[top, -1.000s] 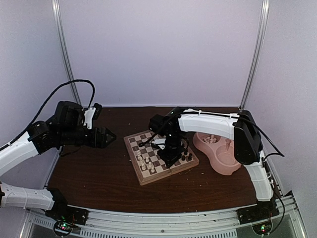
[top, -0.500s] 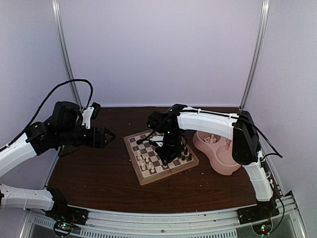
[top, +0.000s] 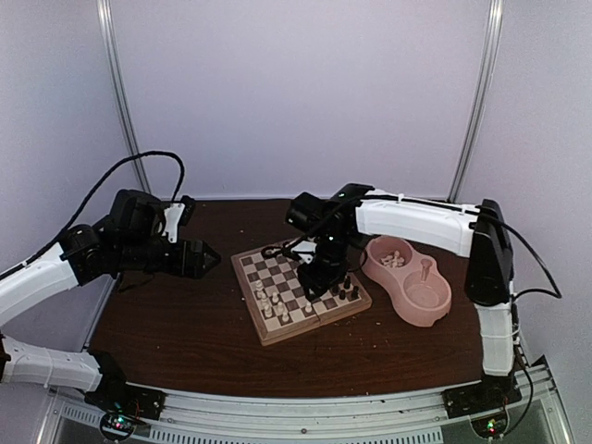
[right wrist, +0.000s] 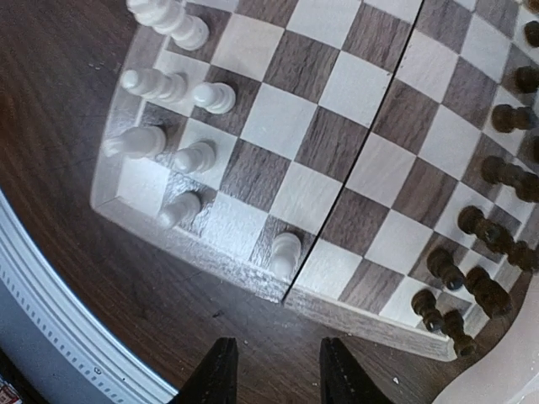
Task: Set up the chess pieces on the board
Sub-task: Pick up the pawn from the chessboard.
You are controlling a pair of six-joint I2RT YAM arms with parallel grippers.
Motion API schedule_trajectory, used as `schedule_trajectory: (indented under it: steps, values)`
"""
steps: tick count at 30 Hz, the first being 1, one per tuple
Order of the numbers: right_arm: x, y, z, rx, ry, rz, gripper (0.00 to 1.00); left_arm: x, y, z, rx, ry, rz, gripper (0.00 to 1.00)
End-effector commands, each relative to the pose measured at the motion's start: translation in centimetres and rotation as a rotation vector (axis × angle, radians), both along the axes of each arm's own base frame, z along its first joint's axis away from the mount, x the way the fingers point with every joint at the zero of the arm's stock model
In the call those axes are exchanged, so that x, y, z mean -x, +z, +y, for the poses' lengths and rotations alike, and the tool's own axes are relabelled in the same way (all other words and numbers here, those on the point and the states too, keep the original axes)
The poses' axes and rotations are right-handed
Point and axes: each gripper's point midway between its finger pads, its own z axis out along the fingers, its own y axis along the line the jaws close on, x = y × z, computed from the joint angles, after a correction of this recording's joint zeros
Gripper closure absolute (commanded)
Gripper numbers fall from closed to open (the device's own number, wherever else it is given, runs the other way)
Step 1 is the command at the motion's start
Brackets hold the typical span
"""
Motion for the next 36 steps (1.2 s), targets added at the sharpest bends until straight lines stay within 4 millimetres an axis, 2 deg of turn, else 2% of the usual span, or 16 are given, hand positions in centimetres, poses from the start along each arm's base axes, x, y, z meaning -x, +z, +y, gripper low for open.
schedule_trajectory:
  steps: [1, 5, 10, 12, 13, 15, 19, 25, 27, 32, 36]
  values:
    - [-1.3, 6.1, -1.0, -0.162, -0.016, -0.193, 0.63, -0.5, 0.4, -2.3, 0.013, -0.047, 0.017, 0.19]
    - [-3.1, 7.8, -4.8, -0.224, -0.125, -0.32, 0.64, 0.1, -0.5, -6.1, -0.021, -0.127, 0.058, 0.22]
    - [-5.1, 9.2, -10.6, -0.356, -0.319, -0.429, 0.64, 1.0, -2.0, -11.0, -0.129, -0.225, 0.079, 0.3]
    - [-5.4, 9.5, -13.0, -0.396, -0.377, -0.473, 0.64, 1.3, -2.7, -12.8, -0.178, -0.258, 0.091, 0.32]
    - [-5.1, 8.8, -14.1, -0.395, -0.395, -0.482, 0.64, 1.5, -3.1, -13.6, -0.202, -0.271, 0.095, 0.33]
    - [-4.9, 9.0, -15.8, -0.405, -0.422, -0.531, 0.64, 1.7, -3.7, -15.1, -0.238, -0.298, 0.107, 0.35]
    - [-4.0, 9.0, -17.8, -0.418, -0.438, -0.607, 0.64, 1.9, -4.7, -18.2, -0.272, -0.352, 0.127, 0.42]
    - [-2.6, 8.4, -20.2, -0.433, -0.445, -0.727, 0.64, 1.2, -6.9, -21.4, -0.328, -0.396, 0.159, 0.5]
    - [-2.5, 8.5, -21.2, -0.435, -0.47, -0.78, 0.64, 0.9, -7.6, -22.1, -0.348, -0.398, 0.177, 0.54]
    - [-2.0, 9.6, -22.0, -0.493, -0.494, -0.857, 0.62, 0.4, -9.6, -23.3, -0.378, -0.396, 0.22, 0.56]
    - [-1.7, 9.2, -22.5, -0.506, -0.528, -0.869, 0.61, 0.1, -10.9, -23.4, -0.41, -0.385, 0.242, 0.57]
